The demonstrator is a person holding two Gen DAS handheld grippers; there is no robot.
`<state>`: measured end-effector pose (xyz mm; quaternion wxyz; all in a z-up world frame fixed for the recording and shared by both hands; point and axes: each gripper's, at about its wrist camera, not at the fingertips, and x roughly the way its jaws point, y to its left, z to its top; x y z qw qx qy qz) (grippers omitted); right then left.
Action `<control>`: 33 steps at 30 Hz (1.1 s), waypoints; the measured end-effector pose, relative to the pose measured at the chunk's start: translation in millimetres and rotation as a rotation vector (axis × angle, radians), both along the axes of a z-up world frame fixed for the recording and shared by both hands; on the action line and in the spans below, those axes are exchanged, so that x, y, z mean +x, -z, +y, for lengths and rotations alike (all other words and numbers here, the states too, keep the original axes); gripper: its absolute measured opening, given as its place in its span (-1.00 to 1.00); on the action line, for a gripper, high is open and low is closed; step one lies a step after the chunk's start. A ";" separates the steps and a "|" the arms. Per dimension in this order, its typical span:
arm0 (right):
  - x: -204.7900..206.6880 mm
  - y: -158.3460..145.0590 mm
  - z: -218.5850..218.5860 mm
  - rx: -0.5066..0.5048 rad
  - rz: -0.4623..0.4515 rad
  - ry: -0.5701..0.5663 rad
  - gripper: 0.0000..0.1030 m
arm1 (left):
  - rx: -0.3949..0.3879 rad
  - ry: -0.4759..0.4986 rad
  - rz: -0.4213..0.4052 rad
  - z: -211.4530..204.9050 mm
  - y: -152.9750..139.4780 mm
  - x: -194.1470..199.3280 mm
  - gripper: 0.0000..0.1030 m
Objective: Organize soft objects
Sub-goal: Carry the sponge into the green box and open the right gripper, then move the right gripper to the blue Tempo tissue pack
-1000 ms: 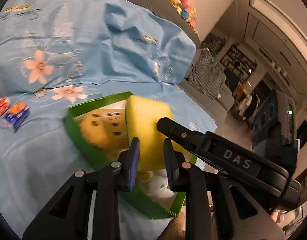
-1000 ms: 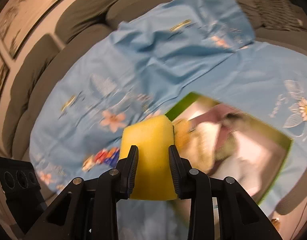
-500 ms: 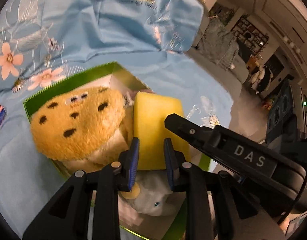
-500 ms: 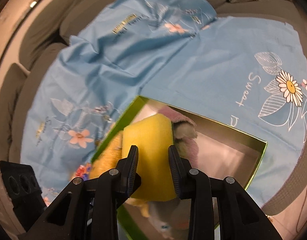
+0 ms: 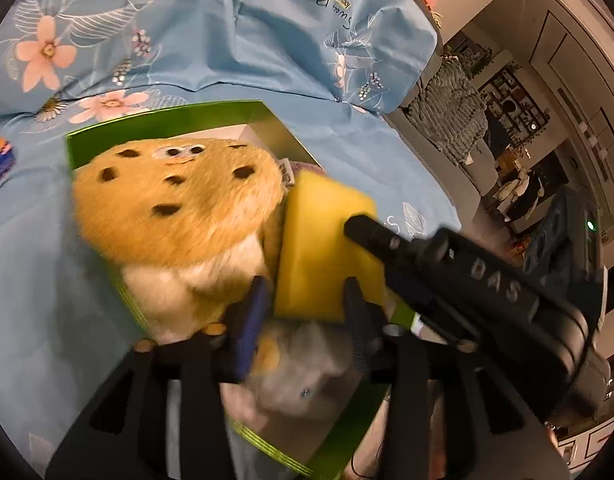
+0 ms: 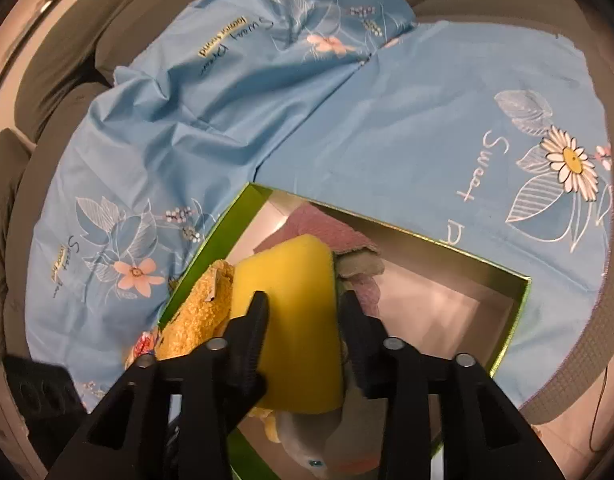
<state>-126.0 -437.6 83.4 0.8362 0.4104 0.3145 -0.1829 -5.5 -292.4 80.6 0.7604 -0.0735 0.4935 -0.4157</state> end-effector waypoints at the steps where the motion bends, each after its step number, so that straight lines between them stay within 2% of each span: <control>1: -1.7 -2.2 1.2 -0.013 -0.001 0.006 0.08 | -0.002 0.000 -0.001 5.4 -2.4 -3.4 0.13; 3: -6.1 -8.1 4.8 -0.044 -0.008 0.018 0.34 | 0.007 -0.008 -0.027 16.3 -8.0 -10.9 0.26; 6: -12.0 -19.4 11.0 -0.091 -0.039 0.040 0.50 | 0.004 -0.042 -0.102 40.3 -20.3 -24.2 0.39; 9: -15.2 -30.8 19.7 -0.140 -0.072 0.041 0.63 | -0.026 -0.063 -0.133 63.3 -29.2 -32.3 0.56; 12: -14.4 -40.1 30.6 -0.184 -0.109 0.032 0.70 | -0.030 -0.109 -0.186 95.1 -37.0 -40.7 0.60; 17: -7.4 -51.1 53.0 -0.232 -0.160 -0.006 0.70 | 0.058 -0.246 -0.259 153.2 -41.0 -42.3 0.63; 22: 0.9 -60.7 89.7 -0.266 -0.220 -0.105 0.72 | 0.114 -0.429 -0.258 227.8 -32.2 -35.2 0.70; 26: 15.1 -61.4 123.0 -0.300 -0.224 -0.193 0.73 | 0.213 -0.601 -0.260 279.5 -15.2 -29.5 0.71; 31: 33.5 -55.8 174.4 -0.339 -0.230 -0.323 0.73 | 0.204 -0.701 -0.172 324.3 16.1 -15.8 0.70; 33: 46.1 -46.2 196.3 -0.341 -0.193 -0.376 0.73 | 0.237 -0.730 -0.143 331.8 20.6 -10.4 0.70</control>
